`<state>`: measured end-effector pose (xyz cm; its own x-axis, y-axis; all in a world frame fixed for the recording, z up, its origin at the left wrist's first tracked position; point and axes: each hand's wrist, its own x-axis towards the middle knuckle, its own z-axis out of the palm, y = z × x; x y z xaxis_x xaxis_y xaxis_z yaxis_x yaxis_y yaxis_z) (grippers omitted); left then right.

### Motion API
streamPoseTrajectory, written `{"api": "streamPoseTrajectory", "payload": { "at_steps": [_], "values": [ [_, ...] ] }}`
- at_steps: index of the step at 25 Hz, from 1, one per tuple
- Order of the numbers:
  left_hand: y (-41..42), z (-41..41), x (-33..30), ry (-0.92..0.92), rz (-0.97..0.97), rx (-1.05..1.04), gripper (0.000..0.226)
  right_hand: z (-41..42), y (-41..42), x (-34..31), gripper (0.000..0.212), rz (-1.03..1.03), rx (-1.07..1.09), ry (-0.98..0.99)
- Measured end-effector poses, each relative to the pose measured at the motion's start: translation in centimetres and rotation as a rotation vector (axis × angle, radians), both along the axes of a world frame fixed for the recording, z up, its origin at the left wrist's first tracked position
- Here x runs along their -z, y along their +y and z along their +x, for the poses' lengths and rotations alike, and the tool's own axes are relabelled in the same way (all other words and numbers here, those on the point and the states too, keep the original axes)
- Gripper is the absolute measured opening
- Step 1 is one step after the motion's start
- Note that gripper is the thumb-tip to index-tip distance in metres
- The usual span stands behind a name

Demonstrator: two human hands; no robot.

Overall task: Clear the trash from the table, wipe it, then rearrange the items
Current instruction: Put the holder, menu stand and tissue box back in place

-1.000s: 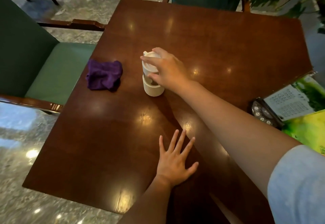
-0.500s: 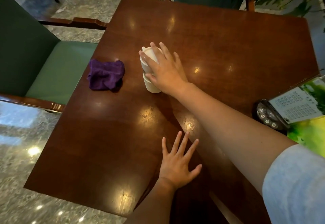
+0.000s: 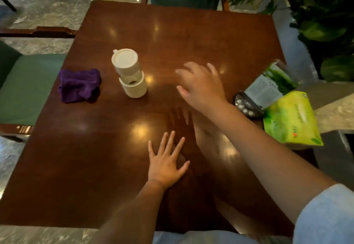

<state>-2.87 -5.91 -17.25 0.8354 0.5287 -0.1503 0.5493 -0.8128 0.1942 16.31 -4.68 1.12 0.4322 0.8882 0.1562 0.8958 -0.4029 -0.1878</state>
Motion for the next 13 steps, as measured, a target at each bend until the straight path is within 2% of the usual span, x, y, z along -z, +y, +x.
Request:
{"api": "streamPoseTrajectory", "payload": {
  "at_steps": [3, 6, 8, 10, 13],
  "values": [
    [0.0, 0.0, 0.0, 0.007, 0.006, 0.003, 0.076, 4.0, -6.8, -1.6, 0.042, 0.09, 0.259, -0.108],
    [-0.1, 0.0, -0.2, 0.008, 0.014, 0.006, 0.075, 7.8, -12.2, -2.2, 0.062, -0.025, 0.516, -0.168],
    [-0.2, 0.0, -0.3, 0.007, 0.02, 0.002, 0.074, 9.5, -13.8, -2.0, 0.066, -0.109, 0.616, -0.176],
    [-0.3, 0.0, -0.4, 0.007, 0.028, 0.003, 0.074, 10.8, -14.2, -1.6, 0.058, -0.129, 0.655, -0.17],
    [-0.2, 0.0, -0.5, 0.001, 0.029, 0.001, 0.073, 12.4, -13.7, -1.7, 0.031, -0.063, 0.657, -0.137]
  ]
}}
